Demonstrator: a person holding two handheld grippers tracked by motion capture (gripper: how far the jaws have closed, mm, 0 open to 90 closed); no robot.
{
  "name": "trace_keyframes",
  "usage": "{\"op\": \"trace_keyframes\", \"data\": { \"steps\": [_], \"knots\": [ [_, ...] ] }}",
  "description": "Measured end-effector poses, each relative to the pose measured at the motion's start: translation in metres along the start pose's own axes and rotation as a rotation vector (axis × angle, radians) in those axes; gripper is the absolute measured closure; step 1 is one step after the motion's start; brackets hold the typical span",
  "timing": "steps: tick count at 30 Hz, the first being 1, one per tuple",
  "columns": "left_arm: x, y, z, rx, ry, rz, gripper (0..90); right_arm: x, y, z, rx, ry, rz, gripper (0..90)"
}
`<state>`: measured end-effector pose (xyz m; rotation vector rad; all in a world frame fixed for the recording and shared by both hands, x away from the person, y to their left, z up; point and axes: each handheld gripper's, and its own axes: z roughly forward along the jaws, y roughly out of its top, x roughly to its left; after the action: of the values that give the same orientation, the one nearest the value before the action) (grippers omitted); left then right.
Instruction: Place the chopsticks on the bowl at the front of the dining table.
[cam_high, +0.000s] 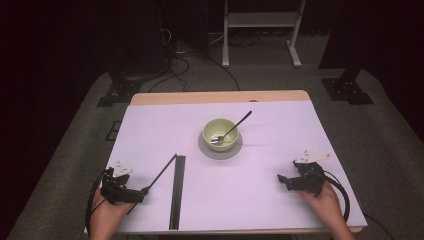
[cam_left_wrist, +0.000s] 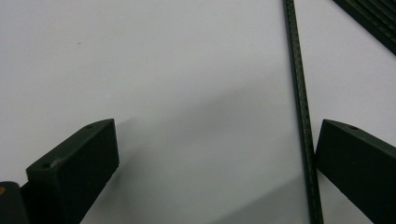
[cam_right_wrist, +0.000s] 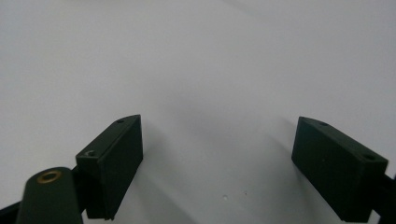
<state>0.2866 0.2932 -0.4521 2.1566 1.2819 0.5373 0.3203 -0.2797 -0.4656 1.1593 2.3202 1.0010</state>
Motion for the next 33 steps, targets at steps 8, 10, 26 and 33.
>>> {"op": "trace_keyframes", "data": {
  "steps": [8, 10, 26, 33],
  "knots": [
    [0.014, -0.006, -0.005, -0.003, 0.025, -0.03, 0.0, 0.0, 0.0, 0.0, 0.0, 0.0, 0.0, 15.3],
    [0.015, -0.007, -0.005, -0.003, 0.025, -0.034, 0.0, 0.0, 0.0, 0.0, 0.0, 0.0, 0.0, 15.3],
    [0.007, 0.007, -0.012, -0.02, -0.019, -0.029, 0.0, 0.0, 0.0, 0.0, 0.0, 0.0, 0.0, 15.3],
    [0.0, 0.019, -0.008, 0.036, -0.066, -0.03, 0.0, 0.0, 0.0, 0.0, 0.0, 0.0, 0.001, 15.3]
  ]
}}
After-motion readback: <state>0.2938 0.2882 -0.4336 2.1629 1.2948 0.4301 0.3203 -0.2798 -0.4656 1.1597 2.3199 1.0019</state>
